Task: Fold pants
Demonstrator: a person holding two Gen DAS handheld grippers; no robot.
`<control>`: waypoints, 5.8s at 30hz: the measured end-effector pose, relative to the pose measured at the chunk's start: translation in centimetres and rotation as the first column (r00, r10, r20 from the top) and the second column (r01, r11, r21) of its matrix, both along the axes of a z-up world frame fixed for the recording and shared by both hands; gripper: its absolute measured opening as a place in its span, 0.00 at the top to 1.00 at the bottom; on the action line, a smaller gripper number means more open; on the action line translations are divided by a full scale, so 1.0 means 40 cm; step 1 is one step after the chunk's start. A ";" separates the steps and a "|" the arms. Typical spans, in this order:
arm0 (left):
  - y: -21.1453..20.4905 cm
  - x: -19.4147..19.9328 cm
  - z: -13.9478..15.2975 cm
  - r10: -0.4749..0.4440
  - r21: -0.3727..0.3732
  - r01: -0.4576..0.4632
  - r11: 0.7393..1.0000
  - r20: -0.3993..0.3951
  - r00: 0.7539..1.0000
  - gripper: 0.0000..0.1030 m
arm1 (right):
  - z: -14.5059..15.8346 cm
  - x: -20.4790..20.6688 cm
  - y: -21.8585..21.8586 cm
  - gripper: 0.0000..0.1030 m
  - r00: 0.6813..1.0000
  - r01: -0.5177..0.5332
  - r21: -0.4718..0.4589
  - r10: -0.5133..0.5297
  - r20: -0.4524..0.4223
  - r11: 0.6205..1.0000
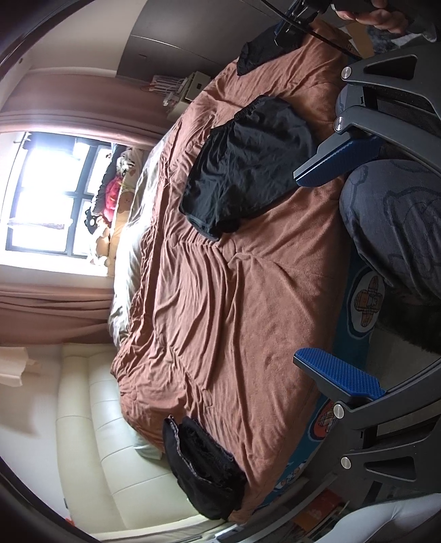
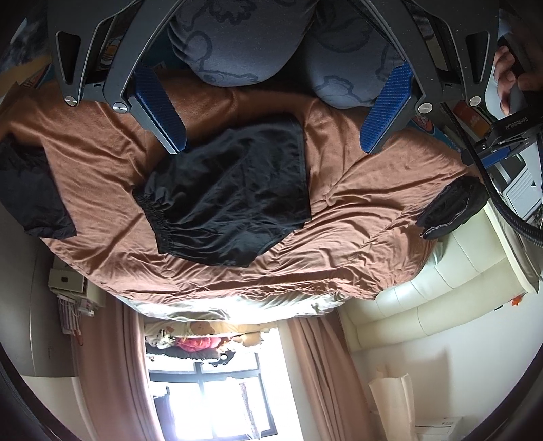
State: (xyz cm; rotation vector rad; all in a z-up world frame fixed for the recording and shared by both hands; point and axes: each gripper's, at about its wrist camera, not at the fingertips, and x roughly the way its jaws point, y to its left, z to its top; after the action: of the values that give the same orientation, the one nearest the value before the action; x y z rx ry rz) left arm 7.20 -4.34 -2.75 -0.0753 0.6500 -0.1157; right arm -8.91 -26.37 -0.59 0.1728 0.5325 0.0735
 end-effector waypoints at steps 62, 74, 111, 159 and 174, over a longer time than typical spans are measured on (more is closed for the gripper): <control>-0.356 0.343 -0.371 -0.418 -0.483 0.200 0.852 -0.401 0.815 0.46 | -0.194 0.271 -0.279 0.16 0.953 0.183 0.171 -0.133 -0.271 0.968; -0.350 0.331 -0.380 -0.376 -0.465 0.160 0.871 -0.422 0.825 0.95 | -0.220 0.314 -0.284 0.17 0.953 0.199 0.205 -0.140 -0.269 0.958; -0.298 0.481 -0.079 -0.264 -0.447 0.172 0.878 -0.151 0.953 0.97 | -0.250 0.570 -0.453 0.95 0.952 0.304 0.490 -0.234 -0.199 0.817; -0.374 1.239 -0.172 -0.208 -0.084 0.191 0.978 -0.305 0.930 0.37 | -0.152 1.058 -0.472 0.28 0.947 0.295 0.198 -0.259 -0.188 0.935; -0.477 1.352 -0.303 -0.314 0.185 0.430 0.884 -0.448 0.837 0.37 | -0.174 1.188 -0.409 0.28 0.912 0.122 -0.182 -0.183 -0.367 0.976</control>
State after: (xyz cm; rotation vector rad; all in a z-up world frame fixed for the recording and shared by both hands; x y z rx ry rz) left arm 61.28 -23.42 -14.86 0.3156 1.0917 -0.3975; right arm 38.62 -42.73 -7.53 0.0744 0.9108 -0.1597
